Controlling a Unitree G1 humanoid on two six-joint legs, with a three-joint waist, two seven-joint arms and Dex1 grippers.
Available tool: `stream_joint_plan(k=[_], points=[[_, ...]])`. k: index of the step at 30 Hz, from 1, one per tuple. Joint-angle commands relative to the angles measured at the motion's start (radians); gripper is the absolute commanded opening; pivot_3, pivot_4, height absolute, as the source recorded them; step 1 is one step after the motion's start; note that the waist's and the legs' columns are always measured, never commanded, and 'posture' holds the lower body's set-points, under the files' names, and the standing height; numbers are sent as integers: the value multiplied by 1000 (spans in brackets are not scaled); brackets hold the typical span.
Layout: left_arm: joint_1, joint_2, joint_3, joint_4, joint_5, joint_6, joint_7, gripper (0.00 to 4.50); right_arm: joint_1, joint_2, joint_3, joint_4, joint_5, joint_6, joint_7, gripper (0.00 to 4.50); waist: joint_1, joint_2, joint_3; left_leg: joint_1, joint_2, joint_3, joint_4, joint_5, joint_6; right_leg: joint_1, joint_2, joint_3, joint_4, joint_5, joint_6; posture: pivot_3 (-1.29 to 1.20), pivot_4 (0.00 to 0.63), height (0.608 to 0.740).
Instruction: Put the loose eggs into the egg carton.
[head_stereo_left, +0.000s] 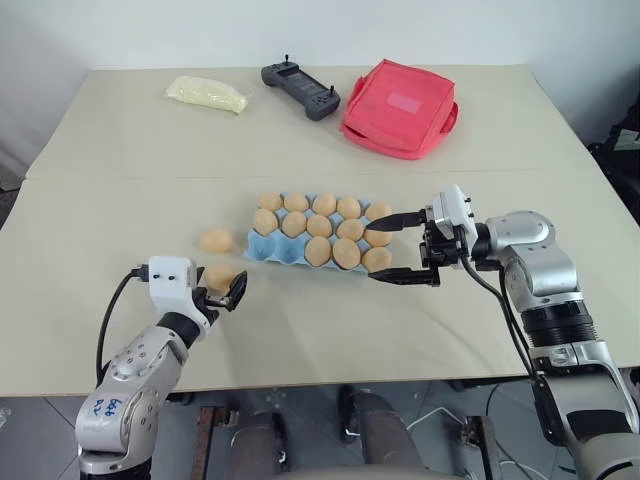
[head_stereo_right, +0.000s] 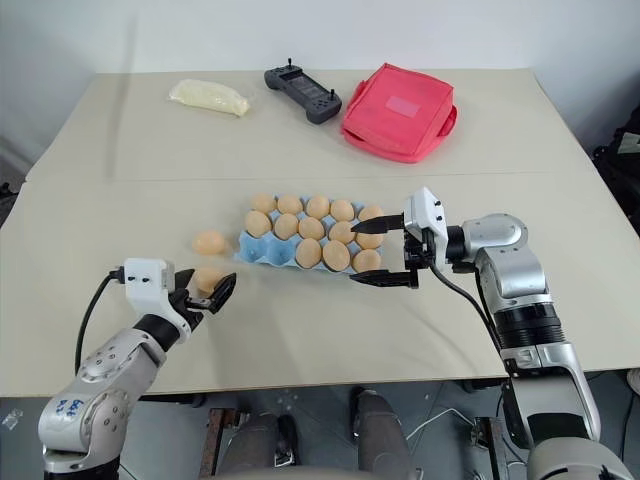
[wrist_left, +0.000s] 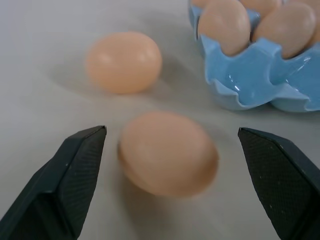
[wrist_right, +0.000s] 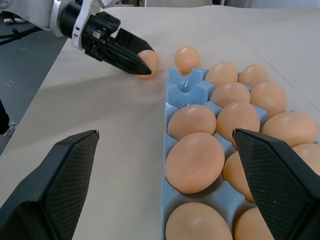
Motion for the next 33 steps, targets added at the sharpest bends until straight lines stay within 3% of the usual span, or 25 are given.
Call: stream_joint_plan(k=[1,7,18,33], points=[[-21,20,-25,13,42,-6,-7,4095,4,-13,-19,-47,11,3,-12,4500,1,0,0,0,0,0,0,0,0,0,0,0,0,0,0,0,150,740],[-33,29,-28,3,64,-21,-29,2470,6,-13,-22,-53,9,3,-30,4500,2,0,0,0,0,0,0,0,0,0,-1,0,0,0,0,0,150,740],[-144,88,-24,-62,-31,-132,-240,2409,56,-30,-44,-116,20,11,-80,4500,21,0,0,0,-1,0,0,0,0,0,-1,0,0,0,0,0,150,740],[-401,42,-220,305,87,-293,-372,2409,198,-75,-104,-282,42,67,-188,4500,22,0,0,0,-1,1,1,1,0,0,0,0,0,1,1,0,150,740]])
